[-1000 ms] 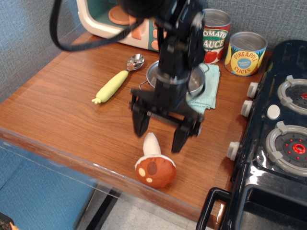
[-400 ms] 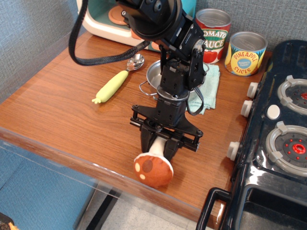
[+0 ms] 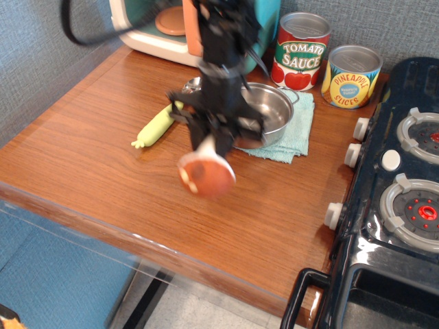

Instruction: Pick up the mushroom and move below the microwave

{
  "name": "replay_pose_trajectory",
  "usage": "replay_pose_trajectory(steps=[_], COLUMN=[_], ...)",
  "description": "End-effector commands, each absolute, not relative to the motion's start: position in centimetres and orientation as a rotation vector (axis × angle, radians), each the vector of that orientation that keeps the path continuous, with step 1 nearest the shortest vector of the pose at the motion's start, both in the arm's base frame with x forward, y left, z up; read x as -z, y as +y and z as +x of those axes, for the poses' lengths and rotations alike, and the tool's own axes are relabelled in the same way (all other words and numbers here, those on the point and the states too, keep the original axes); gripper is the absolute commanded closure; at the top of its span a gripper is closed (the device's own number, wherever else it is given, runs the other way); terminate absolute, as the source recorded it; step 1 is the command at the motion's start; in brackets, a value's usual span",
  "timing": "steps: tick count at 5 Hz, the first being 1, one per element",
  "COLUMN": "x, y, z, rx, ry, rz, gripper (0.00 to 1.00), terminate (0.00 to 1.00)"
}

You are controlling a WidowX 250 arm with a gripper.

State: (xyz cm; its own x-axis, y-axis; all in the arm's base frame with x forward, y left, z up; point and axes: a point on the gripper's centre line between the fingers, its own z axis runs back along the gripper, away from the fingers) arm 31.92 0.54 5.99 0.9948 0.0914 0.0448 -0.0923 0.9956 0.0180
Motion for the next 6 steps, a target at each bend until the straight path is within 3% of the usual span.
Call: replay_pose_trajectory(steps=[1, 2, 3, 5, 6], x=[-8.4, -8.2, -7.8, -9.5, -8.5], y=[8.9, 11.9, 13.3, 13.7, 14.7], z=[40.4, 42.8, 42.3, 40.7, 40.5], rx=[-0.053, -0.003, 0.015, 0.052, 0.017], ry=[-0.121, -0.105, -0.096, -0.1, -0.09], rz=[-0.004, 0.015, 0.033, 0.15, 0.148], gripper=[1.0, 1.0, 1.0, 1.0, 0.0], terminate=[0.0, 0.0, 0.0, 0.0, 0.0])
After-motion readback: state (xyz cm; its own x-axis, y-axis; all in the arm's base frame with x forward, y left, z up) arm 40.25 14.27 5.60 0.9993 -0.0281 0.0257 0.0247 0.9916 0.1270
